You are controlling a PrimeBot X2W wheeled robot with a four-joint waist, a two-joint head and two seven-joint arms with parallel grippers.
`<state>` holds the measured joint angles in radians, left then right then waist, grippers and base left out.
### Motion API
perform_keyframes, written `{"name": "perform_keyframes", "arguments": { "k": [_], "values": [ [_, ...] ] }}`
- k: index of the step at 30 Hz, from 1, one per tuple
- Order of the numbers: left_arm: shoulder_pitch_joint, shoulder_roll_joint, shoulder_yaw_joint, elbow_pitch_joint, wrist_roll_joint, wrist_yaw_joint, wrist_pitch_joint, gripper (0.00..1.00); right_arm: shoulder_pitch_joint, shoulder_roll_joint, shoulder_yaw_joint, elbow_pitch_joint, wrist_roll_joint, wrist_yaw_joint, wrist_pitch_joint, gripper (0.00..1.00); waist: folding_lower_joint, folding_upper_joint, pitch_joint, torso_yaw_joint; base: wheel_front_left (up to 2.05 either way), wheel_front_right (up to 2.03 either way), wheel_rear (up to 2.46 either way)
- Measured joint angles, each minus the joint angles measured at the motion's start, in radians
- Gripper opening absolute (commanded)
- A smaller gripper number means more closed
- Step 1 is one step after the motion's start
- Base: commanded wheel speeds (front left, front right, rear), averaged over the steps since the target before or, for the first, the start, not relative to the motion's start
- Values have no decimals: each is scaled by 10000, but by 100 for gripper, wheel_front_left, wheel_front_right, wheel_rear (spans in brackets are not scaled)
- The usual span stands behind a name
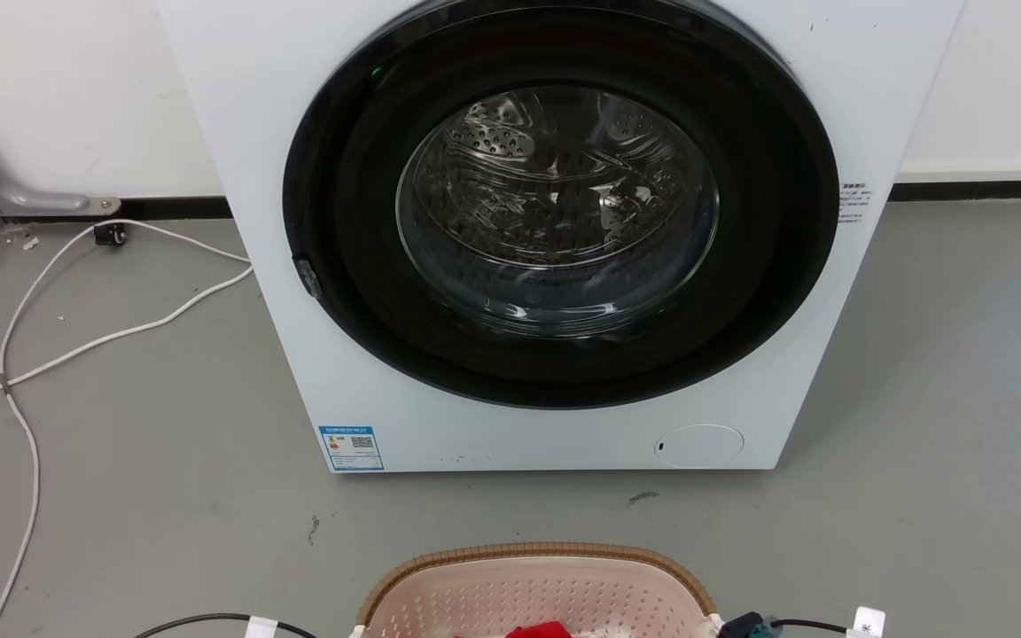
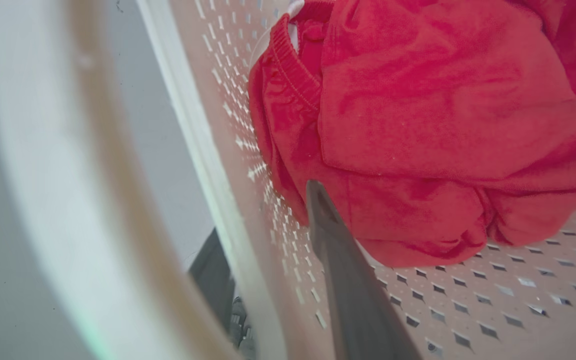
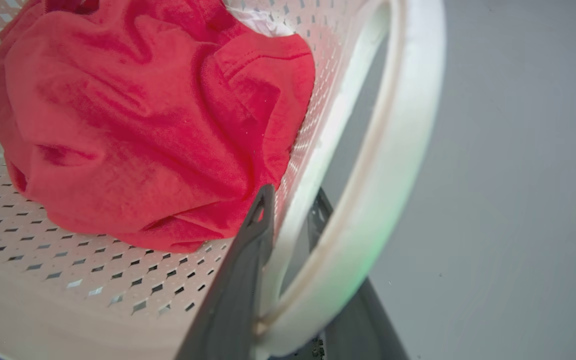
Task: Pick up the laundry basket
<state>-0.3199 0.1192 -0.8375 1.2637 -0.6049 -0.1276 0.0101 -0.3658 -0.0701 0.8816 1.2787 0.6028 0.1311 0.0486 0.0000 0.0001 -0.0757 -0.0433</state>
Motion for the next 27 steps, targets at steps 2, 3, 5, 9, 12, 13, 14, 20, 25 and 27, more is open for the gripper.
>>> {"name": "perform_keyframes", "arguments": {
  "k": [2, 3, 5, 9, 12, 13, 14, 20, 25, 27],
  "values": [
    [-18, 4, -63, 6, -73, 0, -2, 0, -12, -2, 29, 6, 38, 0, -10, 0, 0, 0, 13, -3, 0, 0, 0],
    [-24, 8, -94, 8, -90, 0, -4, 0, -17, -4, 48, 10, 50, 0, -12, 0, 0, 0, 18, -6, 0, 0, 0],
    [-27, 17, -159, 13, -157, 0, -25, 0, -23, -6, 84, 13, 98, 0, -13, 0, 0, 0, 21, -10, 0, 0, 0],
    [-31, 40, -270, 25, -251, 0, -59, 0, -26, -8, 151, 23, 150, 0, -40, 0, 0, 0, 21, -30, 0, 0, 0],
    [-33, 50, -345, 33, -345, 0, -61, 0, -26, -8, 194, 33, 226, 0, -50, 0, 0, 0, 22, -33, 0, 0, 0],
    [-34, 54, -370, 38, -378, 0, -63, 0, -26, -6, 207, 33, 230, 0, -52, 0, 0, 0, 22, -33, 0, 0, 0],
    [-35, 56, -401, 40, -422, 0, -75, 0, -26, -6, 224, 33, 245, 0, -54, 0, 0, 0, 22, -32, 0, 0, 0],
    [-46, 81, -564, 63, -566, 0, -104, 0, -26, -8, 313, 42, 337, 0, -75, 0, 0, 0, 32, -30, 0, 0, 0],
    [-82, 88, -679, 82, -681, 0, -125, 0, -29, -19, 368, 48, 407, 0, -86, 0, 0, 0, 56, -28, 0, 0, 0],
    [-90, 88, -723, 84, -706, 0, -132, 0, -32, -19, 399, 52, 428, 0, -88, 0, 0, 0, 66, -28, 0, 0, 0]
  ]
}}
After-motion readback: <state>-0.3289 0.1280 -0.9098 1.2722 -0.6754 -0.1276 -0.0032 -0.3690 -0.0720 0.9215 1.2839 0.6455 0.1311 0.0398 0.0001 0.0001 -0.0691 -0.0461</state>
